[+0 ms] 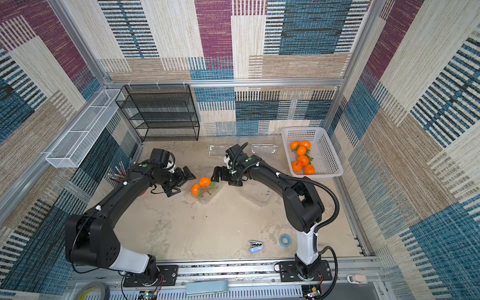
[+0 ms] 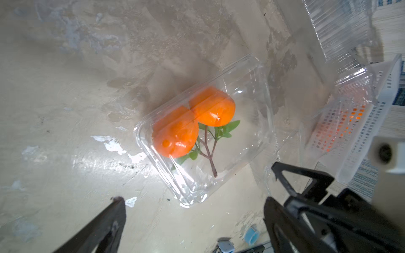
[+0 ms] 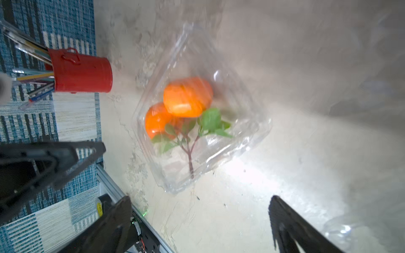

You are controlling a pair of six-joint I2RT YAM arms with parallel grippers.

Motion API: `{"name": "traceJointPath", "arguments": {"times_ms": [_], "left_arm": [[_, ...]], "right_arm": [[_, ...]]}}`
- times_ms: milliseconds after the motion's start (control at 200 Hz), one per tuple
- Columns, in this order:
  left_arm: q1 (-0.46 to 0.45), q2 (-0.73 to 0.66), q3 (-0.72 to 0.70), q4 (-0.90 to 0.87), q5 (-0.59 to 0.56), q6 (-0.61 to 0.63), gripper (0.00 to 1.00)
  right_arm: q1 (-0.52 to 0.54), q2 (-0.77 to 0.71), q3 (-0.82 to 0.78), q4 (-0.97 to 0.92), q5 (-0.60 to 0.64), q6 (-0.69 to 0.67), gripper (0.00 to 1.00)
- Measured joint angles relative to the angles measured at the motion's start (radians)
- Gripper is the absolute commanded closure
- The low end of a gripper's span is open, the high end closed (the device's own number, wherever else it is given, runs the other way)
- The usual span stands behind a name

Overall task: Take oranges out of containers
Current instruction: Adjust the packing box at the center of the board.

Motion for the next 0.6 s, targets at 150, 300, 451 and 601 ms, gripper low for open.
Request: {"name": "traceJointPath", "arguments": {"times_ms": [150, 300, 451, 601], "left_arm": [[0.0, 0.114, 0.084, -0.039, 0.006, 0.06, 0.01], [0.002, 0.206, 0.138, -0.043, 0.03, 0.106, 0.01], [0.011, 0.226, 0.132, -0.033, 0.035, 0.148, 0.01], [0.029, 0.209, 0.085, -0.01, 0.059, 0.156, 0.01]], "right_arm": [[0.04, -0.01, -0.06, 0.104, -0.037, 0.074, 0.02], [0.047, 0.021, -0.094, 0.185, -0.049, 0.135, 0.02], [0.051, 0.03, -0.13, 0.207, -0.036, 0.192, 0.02], [0.051, 0.058, -0.103, 0.249, -0.022, 0.225, 0.02]]}}
